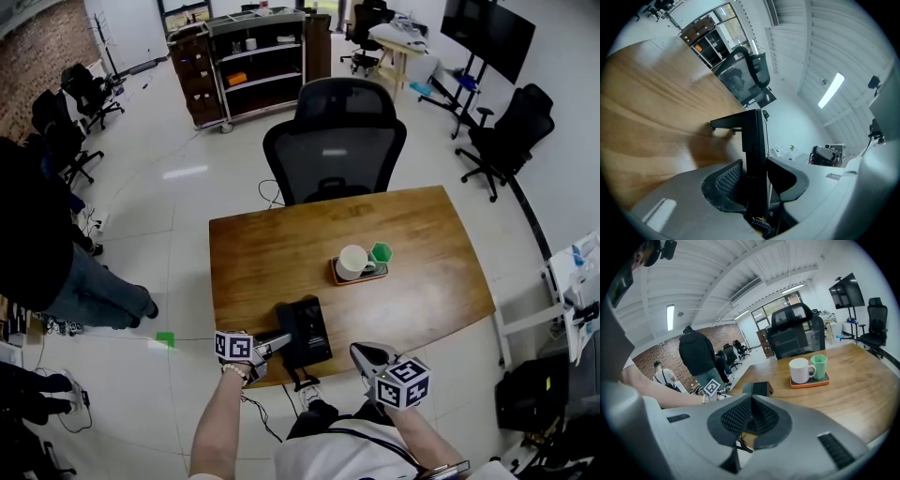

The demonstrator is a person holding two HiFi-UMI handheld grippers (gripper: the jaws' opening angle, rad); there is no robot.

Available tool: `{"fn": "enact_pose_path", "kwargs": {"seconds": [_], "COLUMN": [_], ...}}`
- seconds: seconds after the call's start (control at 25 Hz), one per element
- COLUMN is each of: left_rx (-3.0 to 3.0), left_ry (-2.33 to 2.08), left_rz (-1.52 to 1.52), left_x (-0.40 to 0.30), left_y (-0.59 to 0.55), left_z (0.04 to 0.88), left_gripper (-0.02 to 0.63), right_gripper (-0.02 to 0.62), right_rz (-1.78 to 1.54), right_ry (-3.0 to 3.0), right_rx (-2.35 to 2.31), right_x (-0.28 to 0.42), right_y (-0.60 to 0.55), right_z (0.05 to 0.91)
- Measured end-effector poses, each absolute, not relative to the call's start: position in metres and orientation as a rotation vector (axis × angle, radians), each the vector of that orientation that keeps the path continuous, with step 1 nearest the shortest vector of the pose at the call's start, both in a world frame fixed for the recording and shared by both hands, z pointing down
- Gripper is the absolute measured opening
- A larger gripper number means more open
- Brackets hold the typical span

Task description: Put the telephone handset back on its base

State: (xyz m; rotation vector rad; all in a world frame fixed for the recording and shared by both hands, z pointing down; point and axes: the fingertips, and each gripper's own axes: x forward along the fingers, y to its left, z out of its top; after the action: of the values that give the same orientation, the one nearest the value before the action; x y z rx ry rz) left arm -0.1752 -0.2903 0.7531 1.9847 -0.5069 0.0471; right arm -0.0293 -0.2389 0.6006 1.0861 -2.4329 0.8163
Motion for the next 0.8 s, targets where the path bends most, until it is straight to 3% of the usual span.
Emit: {"fn": "enact_pose_path", "kwargs": {"seconds": [0.24, 0.44, 0.52, 0.6, 0.8], "left_rx": [1.996, 1.979, 1.961, 1.927, 1.792], "left_ry": [-0.662, -0.968, -1.117, -1.244, -1.455], "left_rz": [0.094, -0.068, -0.070, -0.051, -0.088], "left_x": [-0.182, -0.218, -0.230, -0.238, -0.238], "left_y": [-0.292, -0.285, -0.269, -0.246, -0.188], "left_z": [0.757, 0.718, 0.702, 0.688, 0.665], "left_gripper": [0.183, 0.175, 0.118, 0.013, 0.002], "right_gripper": [0.002, 0.002, 0.002, 0.002, 0.002], "right_rz": [0.816, 0.822, 0.817, 0.804, 0.774], "right_ry": [-2.451, -2.482, -2.493, -2.505, -2.530], "right_rx": [1.033, 0.977, 0.959, 0.944, 0.891], "right_x": [-0.036, -0.042, -0.041, -0.039, -0.030], "right_y": [-0.241, -0.240, -0.238, -0.234, -0.218], "right_z": [0.600, 0.600, 0.598, 0.595, 0.591]}}
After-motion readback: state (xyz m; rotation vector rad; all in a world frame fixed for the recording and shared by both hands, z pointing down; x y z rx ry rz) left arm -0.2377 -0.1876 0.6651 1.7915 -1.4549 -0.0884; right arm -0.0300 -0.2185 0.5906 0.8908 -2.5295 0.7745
